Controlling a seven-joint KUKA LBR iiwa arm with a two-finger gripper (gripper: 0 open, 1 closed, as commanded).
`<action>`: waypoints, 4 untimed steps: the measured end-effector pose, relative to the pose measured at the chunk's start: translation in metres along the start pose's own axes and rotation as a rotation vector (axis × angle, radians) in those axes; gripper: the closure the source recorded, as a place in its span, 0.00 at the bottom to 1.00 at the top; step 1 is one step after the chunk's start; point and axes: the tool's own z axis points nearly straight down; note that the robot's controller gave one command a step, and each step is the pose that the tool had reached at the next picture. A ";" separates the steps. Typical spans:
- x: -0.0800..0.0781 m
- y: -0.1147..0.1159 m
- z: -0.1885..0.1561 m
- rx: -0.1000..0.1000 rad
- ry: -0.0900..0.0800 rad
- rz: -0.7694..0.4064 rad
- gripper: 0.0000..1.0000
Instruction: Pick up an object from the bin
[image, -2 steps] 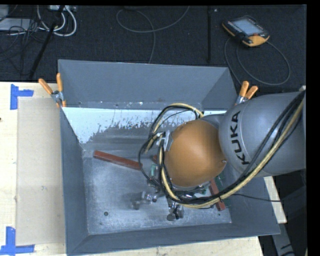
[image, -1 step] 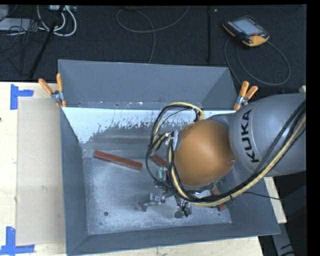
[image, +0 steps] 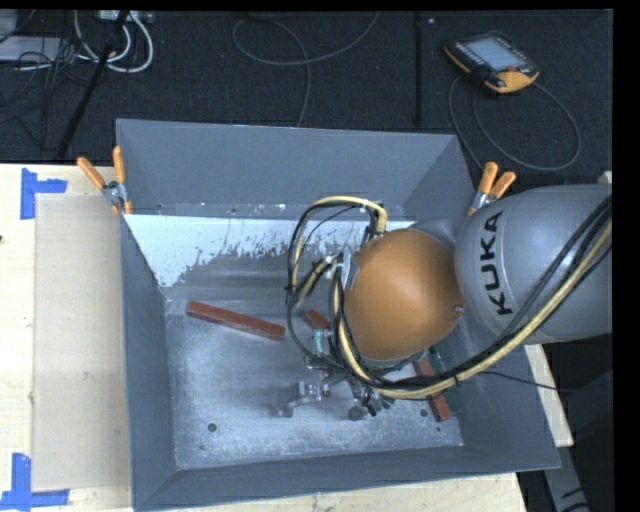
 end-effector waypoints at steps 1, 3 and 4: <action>0.050 0.010 -0.009 -0.003 0.000 0.105 0.00; 0.052 -0.042 -0.011 0.000 -0.003 -0.034 0.00; 0.073 -0.043 -0.012 -0.002 0.001 0.241 0.00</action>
Offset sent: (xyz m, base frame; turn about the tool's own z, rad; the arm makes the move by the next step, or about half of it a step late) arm 0.0432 -0.0347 0.0176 -0.0863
